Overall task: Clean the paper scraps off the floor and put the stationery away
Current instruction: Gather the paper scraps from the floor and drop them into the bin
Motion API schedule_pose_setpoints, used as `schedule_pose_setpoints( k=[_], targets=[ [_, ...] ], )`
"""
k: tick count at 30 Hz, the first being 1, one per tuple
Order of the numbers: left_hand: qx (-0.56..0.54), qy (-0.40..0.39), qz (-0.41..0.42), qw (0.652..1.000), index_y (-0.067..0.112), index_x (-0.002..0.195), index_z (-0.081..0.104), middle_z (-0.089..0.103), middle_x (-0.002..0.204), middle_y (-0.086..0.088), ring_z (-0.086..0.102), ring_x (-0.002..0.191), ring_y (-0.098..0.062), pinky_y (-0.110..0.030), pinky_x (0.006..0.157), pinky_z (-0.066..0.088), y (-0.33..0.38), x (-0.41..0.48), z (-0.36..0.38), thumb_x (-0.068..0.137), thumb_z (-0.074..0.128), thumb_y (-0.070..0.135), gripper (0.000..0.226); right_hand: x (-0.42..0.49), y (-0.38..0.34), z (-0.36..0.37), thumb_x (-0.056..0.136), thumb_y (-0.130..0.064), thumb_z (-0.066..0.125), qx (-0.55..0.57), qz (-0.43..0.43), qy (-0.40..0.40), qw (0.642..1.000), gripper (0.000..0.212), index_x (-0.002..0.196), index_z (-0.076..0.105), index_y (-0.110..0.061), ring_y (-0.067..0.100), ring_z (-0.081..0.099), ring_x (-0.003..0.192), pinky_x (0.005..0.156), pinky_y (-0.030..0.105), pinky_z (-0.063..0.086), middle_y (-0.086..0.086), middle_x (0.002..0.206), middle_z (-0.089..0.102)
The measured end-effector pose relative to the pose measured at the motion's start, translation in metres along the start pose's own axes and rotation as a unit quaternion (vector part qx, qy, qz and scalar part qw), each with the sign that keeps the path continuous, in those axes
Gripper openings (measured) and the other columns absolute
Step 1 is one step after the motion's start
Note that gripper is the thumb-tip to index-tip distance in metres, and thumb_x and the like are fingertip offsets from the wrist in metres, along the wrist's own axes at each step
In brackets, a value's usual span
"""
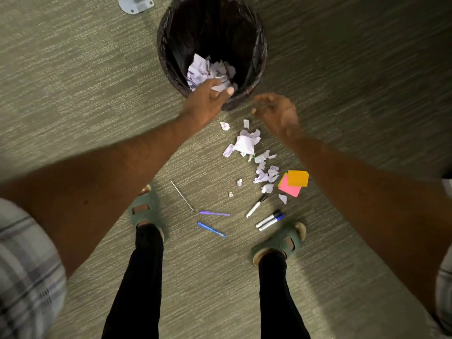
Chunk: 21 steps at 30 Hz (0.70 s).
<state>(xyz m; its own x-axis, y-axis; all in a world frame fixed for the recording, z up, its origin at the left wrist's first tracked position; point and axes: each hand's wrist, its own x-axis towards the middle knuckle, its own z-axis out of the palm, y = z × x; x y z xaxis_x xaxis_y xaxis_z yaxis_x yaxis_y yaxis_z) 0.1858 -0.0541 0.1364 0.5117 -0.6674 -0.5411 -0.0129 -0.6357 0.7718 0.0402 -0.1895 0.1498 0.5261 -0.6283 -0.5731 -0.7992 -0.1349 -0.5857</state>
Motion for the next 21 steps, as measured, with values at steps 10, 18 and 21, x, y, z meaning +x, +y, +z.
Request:
schedule_pose_setpoints(
  k=[10,18,21],
  targets=[
    [0.135,-0.133,-0.048,0.981,0.005,0.138,0.053,0.06,0.135,-0.017,0.059,0.123,-0.03,-0.037,0.105,0.048,-0.094,-0.045,0.098,0.092,0.071,0.026,0.053,-0.043,0.158,0.034,0.086,-0.017,0.074,-0.081,0.106,-0.028,0.991,0.039,0.123,0.066,-0.01,0.028,0.062,0.12,0.107,0.037,0.045,0.013,0.127,0.067],
    [0.205,-0.159,-0.037,0.965,0.004,0.15,0.039,0.044,0.149,-0.019,0.045,0.137,-0.034,-0.036,0.117,0.032,-0.175,-0.073,0.18,0.091,0.071,0.016,0.068,-0.06,0.269,0.082,0.086,-0.023,0.074,-0.109,0.147,-0.021,0.983,0.043,0.126,0.064,-0.01,0.03,0.056,0.124,0.104,0.029,0.04,0.011,0.132,0.063],
    [0.234,-0.179,-0.047,0.955,0.006,0.148,0.042,0.044,0.146,-0.02,0.043,0.136,-0.033,-0.031,0.115,0.029,-0.207,-0.078,0.208,0.09,0.071,0.013,0.065,-0.057,0.31,0.096,0.088,-0.022,0.069,-0.12,0.165,0.005,0.979,0.038,0.123,0.065,-0.009,0.03,0.059,0.121,0.103,0.029,0.041,0.012,0.127,0.065]
  ],
)
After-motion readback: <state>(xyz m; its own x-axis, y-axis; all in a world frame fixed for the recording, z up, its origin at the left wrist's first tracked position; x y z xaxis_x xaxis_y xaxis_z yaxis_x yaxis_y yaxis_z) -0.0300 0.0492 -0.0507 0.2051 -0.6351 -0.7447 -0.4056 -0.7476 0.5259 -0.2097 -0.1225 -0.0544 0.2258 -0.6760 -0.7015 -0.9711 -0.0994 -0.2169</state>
